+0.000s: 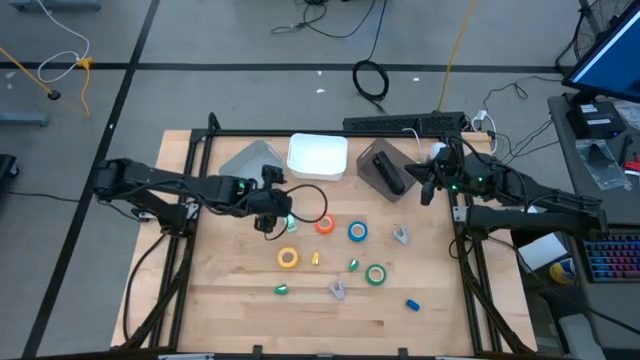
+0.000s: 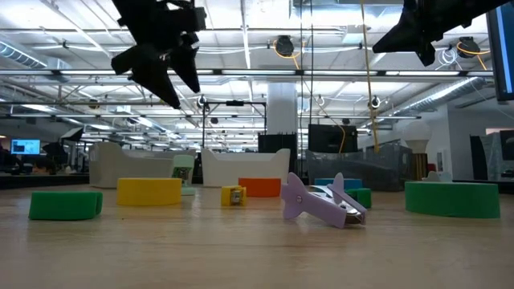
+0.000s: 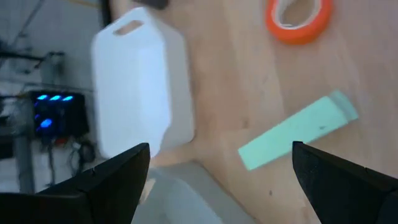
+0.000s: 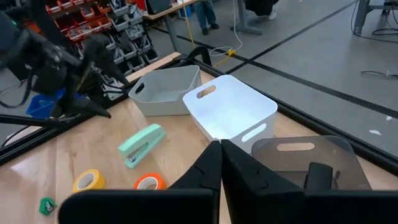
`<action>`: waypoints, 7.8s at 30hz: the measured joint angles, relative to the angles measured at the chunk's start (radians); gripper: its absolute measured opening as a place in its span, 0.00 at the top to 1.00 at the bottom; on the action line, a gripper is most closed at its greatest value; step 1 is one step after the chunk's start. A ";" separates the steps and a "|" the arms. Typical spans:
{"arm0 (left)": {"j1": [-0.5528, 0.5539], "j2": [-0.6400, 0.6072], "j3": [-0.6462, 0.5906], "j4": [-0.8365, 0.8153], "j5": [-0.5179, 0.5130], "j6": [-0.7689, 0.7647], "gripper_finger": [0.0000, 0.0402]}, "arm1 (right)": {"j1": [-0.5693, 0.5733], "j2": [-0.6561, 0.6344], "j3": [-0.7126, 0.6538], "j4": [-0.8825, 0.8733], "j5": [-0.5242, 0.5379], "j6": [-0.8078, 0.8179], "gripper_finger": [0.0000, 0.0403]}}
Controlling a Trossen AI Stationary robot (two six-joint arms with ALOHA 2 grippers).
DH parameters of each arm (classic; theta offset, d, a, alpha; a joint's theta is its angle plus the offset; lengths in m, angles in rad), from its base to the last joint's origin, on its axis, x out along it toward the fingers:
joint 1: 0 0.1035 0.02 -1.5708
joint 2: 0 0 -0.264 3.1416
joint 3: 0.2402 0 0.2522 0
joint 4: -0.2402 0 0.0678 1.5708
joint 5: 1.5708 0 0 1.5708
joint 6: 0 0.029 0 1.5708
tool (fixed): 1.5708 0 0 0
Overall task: Pick and place Stapler, Stapler remover, tape
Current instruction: Put the large light green stapler into the black bin
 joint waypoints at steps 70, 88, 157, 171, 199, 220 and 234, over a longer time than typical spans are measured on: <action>0.187 0.390 -0.001 0.029 0.261 0.390 0.02 | 0.000 0.000 0.000 0.005 -0.002 0.013 1.00; 0.187 0.390 -0.001 0.059 0.202 0.599 0.03 | 0.000 0.000 0.000 0.005 0.000 0.037 1.00; 0.075 -0.030 0.007 0.698 0.203 -0.340 0.69 | 0.042 0.388 -0.001 0.680 -0.292 -0.162 0.99; 0.069 0.043 0.006 0.751 0.239 -0.498 0.69 | 0.107 0.434 0.004 0.870 -0.317 -0.217 0.76; 0.030 0.107 0.173 0.316 0.142 -0.718 0.69 | 0.151 0.643 0.423 0.330 -0.308 -0.490 0.56; 0.025 0.298 0.431 0.049 0.259 -0.720 0.69 | 0.150 0.703 0.506 0.043 -0.259 -0.502 0.55; 0.012 0.299 0.431 0.037 0.263 -0.727 0.69 | 0.148 0.776 0.506 0.099 -0.263 -0.528 0.37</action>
